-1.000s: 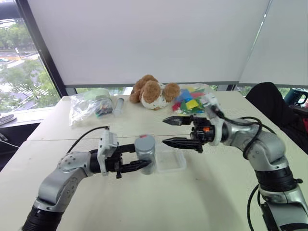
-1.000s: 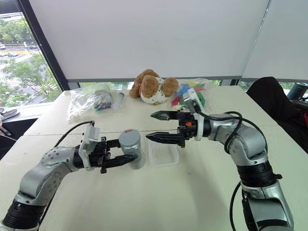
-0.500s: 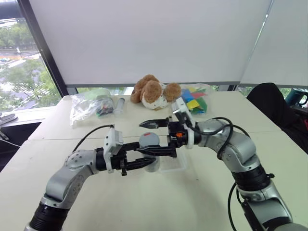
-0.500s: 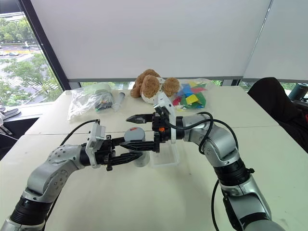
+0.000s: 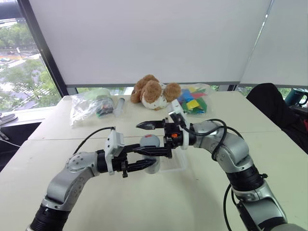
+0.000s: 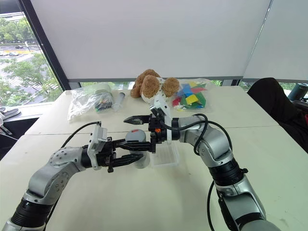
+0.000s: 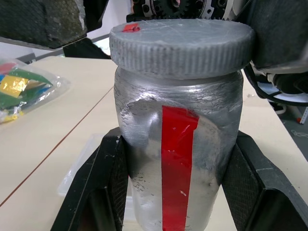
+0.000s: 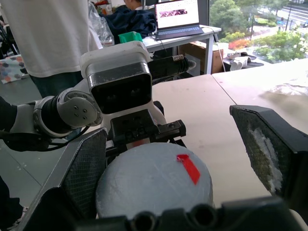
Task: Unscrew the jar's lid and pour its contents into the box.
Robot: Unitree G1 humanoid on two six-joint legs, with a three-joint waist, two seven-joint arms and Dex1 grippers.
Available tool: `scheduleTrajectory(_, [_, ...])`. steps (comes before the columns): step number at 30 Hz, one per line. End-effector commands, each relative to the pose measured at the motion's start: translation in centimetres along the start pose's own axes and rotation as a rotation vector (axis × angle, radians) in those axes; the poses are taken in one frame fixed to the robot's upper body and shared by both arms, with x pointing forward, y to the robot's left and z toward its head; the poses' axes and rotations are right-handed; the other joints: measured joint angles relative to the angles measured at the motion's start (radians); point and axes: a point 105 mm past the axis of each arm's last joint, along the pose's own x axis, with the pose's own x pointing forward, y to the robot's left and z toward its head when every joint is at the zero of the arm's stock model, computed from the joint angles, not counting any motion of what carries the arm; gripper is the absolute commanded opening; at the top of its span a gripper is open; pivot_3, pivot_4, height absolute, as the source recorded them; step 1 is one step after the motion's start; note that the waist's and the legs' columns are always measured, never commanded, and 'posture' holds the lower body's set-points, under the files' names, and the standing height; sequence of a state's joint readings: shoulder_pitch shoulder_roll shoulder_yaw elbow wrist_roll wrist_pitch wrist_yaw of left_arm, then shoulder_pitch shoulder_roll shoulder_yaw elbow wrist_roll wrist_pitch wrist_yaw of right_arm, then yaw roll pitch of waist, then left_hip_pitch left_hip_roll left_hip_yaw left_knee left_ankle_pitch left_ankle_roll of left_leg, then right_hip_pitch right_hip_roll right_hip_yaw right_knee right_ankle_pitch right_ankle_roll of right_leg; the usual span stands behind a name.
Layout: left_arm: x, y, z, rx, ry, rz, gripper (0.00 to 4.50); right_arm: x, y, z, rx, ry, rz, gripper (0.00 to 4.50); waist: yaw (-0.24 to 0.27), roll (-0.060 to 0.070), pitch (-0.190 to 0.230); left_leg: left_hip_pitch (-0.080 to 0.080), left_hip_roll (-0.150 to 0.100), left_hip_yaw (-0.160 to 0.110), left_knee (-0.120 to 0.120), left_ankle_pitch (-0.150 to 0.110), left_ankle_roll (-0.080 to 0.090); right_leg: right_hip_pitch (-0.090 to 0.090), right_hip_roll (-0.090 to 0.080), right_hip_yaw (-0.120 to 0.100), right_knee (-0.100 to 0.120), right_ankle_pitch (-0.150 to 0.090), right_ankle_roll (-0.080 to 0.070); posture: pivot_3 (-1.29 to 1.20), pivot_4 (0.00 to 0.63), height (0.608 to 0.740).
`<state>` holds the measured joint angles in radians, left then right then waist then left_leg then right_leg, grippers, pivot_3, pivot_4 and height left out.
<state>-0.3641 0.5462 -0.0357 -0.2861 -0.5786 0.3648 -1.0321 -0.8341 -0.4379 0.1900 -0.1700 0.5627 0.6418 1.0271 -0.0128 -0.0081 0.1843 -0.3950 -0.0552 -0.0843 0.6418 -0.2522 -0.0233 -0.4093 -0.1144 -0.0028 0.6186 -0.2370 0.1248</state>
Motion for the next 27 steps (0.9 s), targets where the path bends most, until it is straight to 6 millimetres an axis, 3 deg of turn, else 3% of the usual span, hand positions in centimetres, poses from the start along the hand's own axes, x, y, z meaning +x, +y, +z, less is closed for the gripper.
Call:
scheduleTrajectory(1, [0.3,-0.5,1.1,0.053,-0.028,-0.024,2.03,-1.8,-0.9,0.3,-0.024,0.002,-0.059,4.43,0.000,0.000,0.000,0.000,0.000,0.000,0.000,0.000,0.000,0.000,0.000,0.000,0.000,0.000,0.000,0.00,0.150,0.740])
scheduleTrajectory(16, [-0.4,-1.0,0.7,0.043,-0.011,-0.022,2.03,-4.6,-0.8,-0.8,0.036,0.027,-0.103,4.43,0.000,0.000,0.000,0.000,0.000,0.000,0.000,0.000,0.000,0.000,0.000,0.000,0.000,0.000,0.000,0.00,0.150,0.740])
scheduleTrajectory(20, [-0.5,-0.8,0.7,0.044,-0.010,-0.010,2.03,-5.1,0.6,0.1,0.049,-0.022,-0.021,4.43,0.002,0.000,0.000,0.000,0.000,0.000,0.000,0.000,0.000,0.001,0.000,0.000,-0.001,0.000,0.000,0.00,0.150,0.740])
scheduleTrajectory(23, [-0.5,-0.8,0.6,0.043,-0.010,-0.006,2.03,-5.1,1.7,1.0,0.051,-0.057,0.039,4.43,0.001,0.000,0.000,0.000,0.000,0.000,0.000,0.000,0.000,0.001,0.000,0.000,-0.001,0.000,0.000,0.00,0.150,0.740])
scheduleTrajectory(27, [-0.4,-0.8,0.5,0.041,-0.012,-0.007,2.03,-3.7,1.6,1.5,0.034,-0.063,0.034,4.43,-0.001,0.000,0.000,0.000,0.001,0.000,0.000,0.000,0.000,0.000,0.000,0.000,-0.001,0.000,0.000,0.00,0.150,0.740])
